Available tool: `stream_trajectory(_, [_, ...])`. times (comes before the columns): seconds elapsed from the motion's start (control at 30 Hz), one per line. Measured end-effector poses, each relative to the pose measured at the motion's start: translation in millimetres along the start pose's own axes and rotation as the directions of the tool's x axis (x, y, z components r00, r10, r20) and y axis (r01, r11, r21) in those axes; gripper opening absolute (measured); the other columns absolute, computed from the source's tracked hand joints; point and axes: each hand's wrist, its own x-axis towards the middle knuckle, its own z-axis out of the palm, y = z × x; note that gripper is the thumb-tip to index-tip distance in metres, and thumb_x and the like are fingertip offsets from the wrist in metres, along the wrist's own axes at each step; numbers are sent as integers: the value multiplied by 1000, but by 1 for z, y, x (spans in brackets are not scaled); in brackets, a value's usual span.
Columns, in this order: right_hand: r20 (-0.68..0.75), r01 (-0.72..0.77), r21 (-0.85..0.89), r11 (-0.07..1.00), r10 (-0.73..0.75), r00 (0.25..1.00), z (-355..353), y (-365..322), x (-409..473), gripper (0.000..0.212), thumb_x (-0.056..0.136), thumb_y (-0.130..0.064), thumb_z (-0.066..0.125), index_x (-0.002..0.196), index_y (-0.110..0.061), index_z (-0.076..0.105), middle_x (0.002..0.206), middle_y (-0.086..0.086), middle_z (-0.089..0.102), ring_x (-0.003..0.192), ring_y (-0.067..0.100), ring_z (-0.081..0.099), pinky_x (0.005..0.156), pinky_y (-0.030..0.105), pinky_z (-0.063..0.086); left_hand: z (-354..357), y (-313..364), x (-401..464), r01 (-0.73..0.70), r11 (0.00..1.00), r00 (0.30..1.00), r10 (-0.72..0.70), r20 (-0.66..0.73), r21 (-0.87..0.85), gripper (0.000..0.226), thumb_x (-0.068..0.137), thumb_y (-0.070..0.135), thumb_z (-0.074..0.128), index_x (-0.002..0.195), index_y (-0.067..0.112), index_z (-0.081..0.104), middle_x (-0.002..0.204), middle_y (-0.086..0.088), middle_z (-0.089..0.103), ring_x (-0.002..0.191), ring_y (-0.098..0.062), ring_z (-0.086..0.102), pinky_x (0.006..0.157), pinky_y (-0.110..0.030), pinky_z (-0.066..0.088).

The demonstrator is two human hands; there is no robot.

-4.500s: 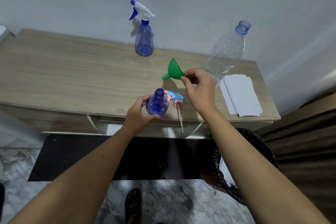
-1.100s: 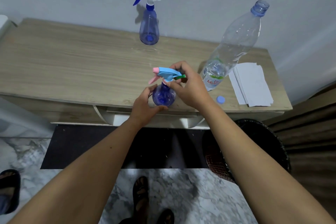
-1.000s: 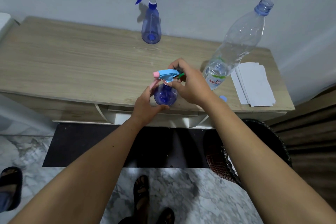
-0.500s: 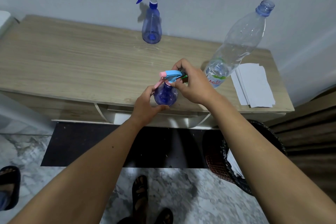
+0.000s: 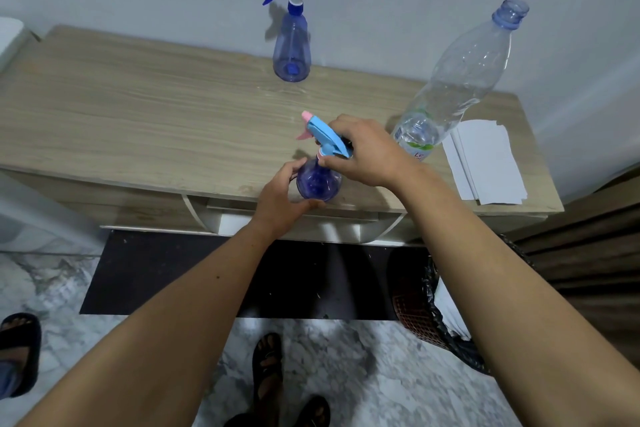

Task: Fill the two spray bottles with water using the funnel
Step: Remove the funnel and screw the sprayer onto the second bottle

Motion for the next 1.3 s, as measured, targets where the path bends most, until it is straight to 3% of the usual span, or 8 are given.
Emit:
stream_trajectory(0.2, [-60, -96, 104, 990, 102, 993, 10, 6, -5, 32, 79, -36, 88, 99, -19, 71, 96, -3, 68, 84, 18, 64, 77, 30, 50, -1, 0, 0, -4, 1000, 1000, 4, -1, 1, 94, 62, 50, 91, 143, 19, 53, 136, 7, 65, 127, -10, 61, 106, -44, 54])
stream_trajectory(0.33, [-108, -86, 228, 970, 113, 988, 21, 12, -18, 31, 84, -21, 85, 113, -18, 75, 100, -8, 73, 87, 3, 65, 78, 15, 47, 0, -3, 0, -14, 1000, 1000, 14, -2, 18, 92, 65, 43, 95, 143, 18, 53, 137, 6, 65, 126, -11, 60, 105, -44, 54])
stream_trajectory(0.43, [-153, -145, 317, 937, 202, 967, 27, 10, -20, 29, 77, -20, 93, 99, -18, 74, 84, -14, 69, 74, -9, 61, 69, 3, 41, 0, -3, 0, -23, 1000, 1000, 23, 0, 0, 94, 63, 46, 93, 144, 17, 53, 138, 5, 65, 128, -10, 61, 107, -42, 53])
stream_trajectory(0.57, [-165, -165, 410, 897, 251, 954, 30, 6, -16, 37, 68, -21, 99, 84, -27, 66, 80, -9, 71, 62, -4, 60, 64, 8, 46, -1, -2, 0, -29, 1000, 1000, 29, -2, -12, 93, 65, 36, 96, 145, 15, 53, 140, 3, 66, 129, -12, 61, 108, -39, 53])
stream_trajectory(0.73, [-99, -163, 469, 868, 235, 967, 36, 15, -18, 39, 76, -29, 86, 114, -30, 77, 113, 6, 78, 81, 11, 68, 85, 31, 61, 0, -3, 1, -32, 999, 999, 32, -2, 11, 91, 69, 29, 98, 146, 15, 52, 141, 1, 64, 129, -16, 61, 108, -39, 53])
stream_trajectory(0.93, [-148, -215, 539, 814, 343, 928, 49, 18, -11, 49, 62, -27, 99, 96, -7, 69, 95, 10, 79, 68, 8, 64, 71, 28, 58, 0, -6, 2, -35, 999, 999, 35, -8, 0, 88, 68, 25, 98, 143, 13, 54, 136, 3, 67, 126, -11, 63, 109, -38, 52])
stream_trajectory(1.1, [-66, -200, 666, 718, 324, 944, 42, 24, -18, 41, 76, -13, 90, 113, -6, 74, 113, 21, 76, 93, 24, 73, 95, 37, 61, 0, -6, 1, -34, 999, 999, 34, -9, -10, 93, 67, 33, 96, 146, 12, 53, 138, 2, 66, 128, -11, 62, 110, -36, 51])
stream_trajectory(1.3, [-151, -211, 640, 739, 390, 908, 47, 19, -11, 45, 61, -11, 101, 88, -14, 65, 93, 17, 78, 76, 16, 71, 79, 33, 63, 1, -5, 1, -39, 999, 999, 39, -19, -10, 91, 66, 32, 98, 143, 12, 54, 134, 2, 67, 125, -12, 63, 109, -34, 51])
